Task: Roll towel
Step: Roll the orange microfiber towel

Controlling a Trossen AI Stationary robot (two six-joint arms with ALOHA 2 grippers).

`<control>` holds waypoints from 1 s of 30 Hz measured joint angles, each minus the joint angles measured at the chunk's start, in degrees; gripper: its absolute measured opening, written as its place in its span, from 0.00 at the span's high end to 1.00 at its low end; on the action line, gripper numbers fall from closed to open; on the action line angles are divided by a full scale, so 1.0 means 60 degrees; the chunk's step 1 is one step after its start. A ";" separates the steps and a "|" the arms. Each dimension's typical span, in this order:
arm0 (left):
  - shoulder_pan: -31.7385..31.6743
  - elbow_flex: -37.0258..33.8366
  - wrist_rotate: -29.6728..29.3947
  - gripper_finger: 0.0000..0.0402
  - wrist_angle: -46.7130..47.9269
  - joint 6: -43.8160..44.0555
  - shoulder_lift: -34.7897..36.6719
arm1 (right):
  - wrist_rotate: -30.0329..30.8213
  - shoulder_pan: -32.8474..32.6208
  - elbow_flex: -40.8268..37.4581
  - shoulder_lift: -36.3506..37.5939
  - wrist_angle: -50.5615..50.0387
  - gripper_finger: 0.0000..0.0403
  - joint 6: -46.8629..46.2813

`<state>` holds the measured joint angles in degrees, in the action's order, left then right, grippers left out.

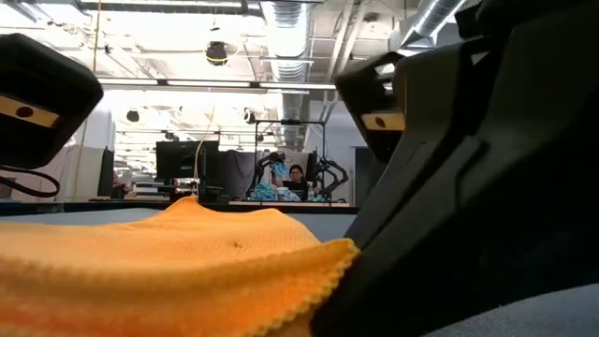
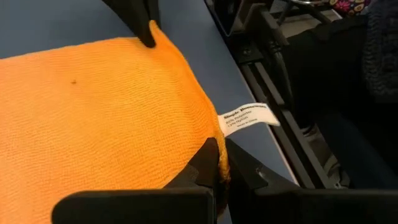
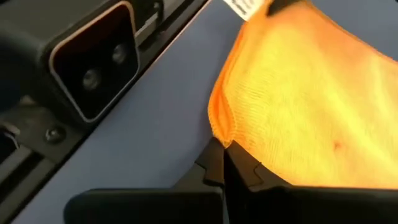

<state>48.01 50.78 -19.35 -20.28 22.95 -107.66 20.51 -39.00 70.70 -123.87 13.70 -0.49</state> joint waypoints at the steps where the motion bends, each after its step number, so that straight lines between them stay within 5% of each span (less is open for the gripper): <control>1: 0.0011 0.0001 0.0000 1.00 -0.0021 0.0017 0.0000 | 0.0003 0.0000 0.0000 0.0007 0.0021 0.95 -0.0228; 12: 0.0037 0.0004 0.0394 1.00 0.0113 0.0768 0.0000 | -0.2199 0.0619 -0.0011 0.0217 0.0076 0.97 -0.3679; 18: 0.0037 0.0007 0.0341 1.00 0.0500 0.1139 -0.0004 | -0.3301 0.0995 -0.0018 0.0296 -0.0022 0.97 -0.4170; 24: -0.0106 0.0013 -0.0160 1.00 0.0780 0.1215 -0.0004 | -0.3444 0.1349 -0.0832 0.1001 0.0066 0.97 -0.4935; 30: -0.0270 0.0015 -0.0135 1.00 0.0967 0.1750 -0.0004 | -0.3446 0.1534 -0.1701 0.1373 0.1168 0.97 -0.7565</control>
<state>46.39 50.87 -20.16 -14.48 33.45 -107.68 -0.16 -29.80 60.49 -115.63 20.71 -45.88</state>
